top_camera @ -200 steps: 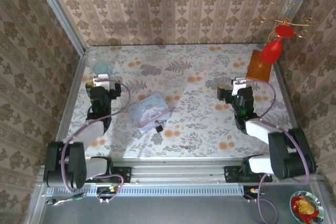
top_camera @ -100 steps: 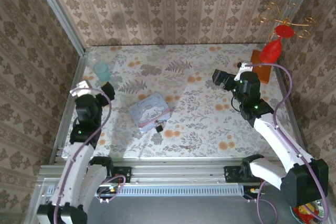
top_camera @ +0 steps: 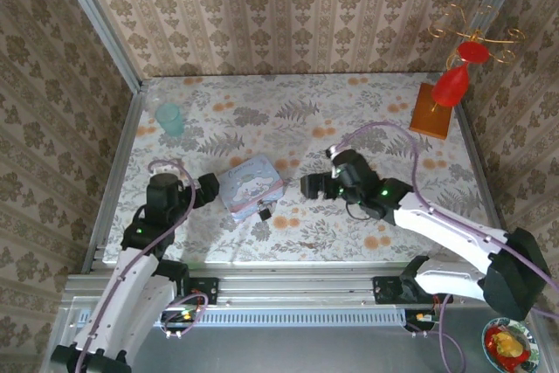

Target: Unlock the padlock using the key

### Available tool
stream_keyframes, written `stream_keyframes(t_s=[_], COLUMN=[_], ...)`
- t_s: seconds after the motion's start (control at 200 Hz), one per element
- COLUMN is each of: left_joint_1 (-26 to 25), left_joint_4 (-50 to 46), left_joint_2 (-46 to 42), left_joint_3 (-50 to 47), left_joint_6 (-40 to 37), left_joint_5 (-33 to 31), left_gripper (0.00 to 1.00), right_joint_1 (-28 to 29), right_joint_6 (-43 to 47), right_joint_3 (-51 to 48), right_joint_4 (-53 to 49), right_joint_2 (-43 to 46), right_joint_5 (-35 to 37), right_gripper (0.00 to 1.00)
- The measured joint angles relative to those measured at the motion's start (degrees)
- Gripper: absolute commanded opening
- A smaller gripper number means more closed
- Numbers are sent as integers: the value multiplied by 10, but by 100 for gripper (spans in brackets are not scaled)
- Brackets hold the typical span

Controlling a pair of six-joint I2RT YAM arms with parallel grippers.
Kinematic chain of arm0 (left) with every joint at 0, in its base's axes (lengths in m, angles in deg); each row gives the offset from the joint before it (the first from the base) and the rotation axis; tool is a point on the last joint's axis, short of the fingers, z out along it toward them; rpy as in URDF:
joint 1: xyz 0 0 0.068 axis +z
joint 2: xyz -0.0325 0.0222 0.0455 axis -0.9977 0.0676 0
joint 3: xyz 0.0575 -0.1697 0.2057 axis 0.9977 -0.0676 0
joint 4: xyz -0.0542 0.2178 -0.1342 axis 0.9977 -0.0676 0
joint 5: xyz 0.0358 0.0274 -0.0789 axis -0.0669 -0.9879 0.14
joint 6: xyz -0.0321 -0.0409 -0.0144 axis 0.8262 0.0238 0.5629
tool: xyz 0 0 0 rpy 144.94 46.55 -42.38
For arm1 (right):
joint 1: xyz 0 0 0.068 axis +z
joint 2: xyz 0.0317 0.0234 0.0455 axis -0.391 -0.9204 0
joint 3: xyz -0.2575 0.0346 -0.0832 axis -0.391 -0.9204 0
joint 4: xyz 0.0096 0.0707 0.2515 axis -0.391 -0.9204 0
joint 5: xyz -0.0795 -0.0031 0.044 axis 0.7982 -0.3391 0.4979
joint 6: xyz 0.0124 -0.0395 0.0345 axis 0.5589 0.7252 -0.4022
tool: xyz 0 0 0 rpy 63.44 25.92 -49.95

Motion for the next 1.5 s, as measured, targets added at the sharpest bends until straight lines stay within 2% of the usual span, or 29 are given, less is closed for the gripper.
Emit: stream_keyframes(t_s=[0.225, 0.42, 0.46, 0.57, 0.83, 1.12, 1.375, 1.5], left_joint_1=[-95, -134, -136, -137, -137, -140, -141, -149], left_joint_4=[-22, -36, -39, -43, -65, -88, -88, -88], left_joint_2=[-25, -26, -28, -43, -94, -120, -121, -116], left_joint_3=[-21, -26, -26, -34, -48, -53, -56, -56], left_joint_6=[18, 25, 25, 26, 40, 60, 65, 76], left_joint_5=[-2, -10, -14, -25, -30, -25, -11, -5], left_gripper=[100, 100, 100, 100, 100, 100, 100, 100], right_joint_1=[122, 161, 164, 168, 167, 129, 83, 86], right_joint_6=[-38, -55, -55, -64, -95, -123, -123, -118], right_joint_3=[29, 74, 92, 146, 262, 345, 358, 308], right_joint_4=[-5, -6, -8, -21, -70, -105, -109, -119], right_joint_2=[-101, -202, -223, -273, -369, -444, -448, -385], right_joint_5=[31, 41, 44, 65, 112, 107, 95, 81], right_gripper=[93, 92, 96, 100, 99, 98, 97, 96])
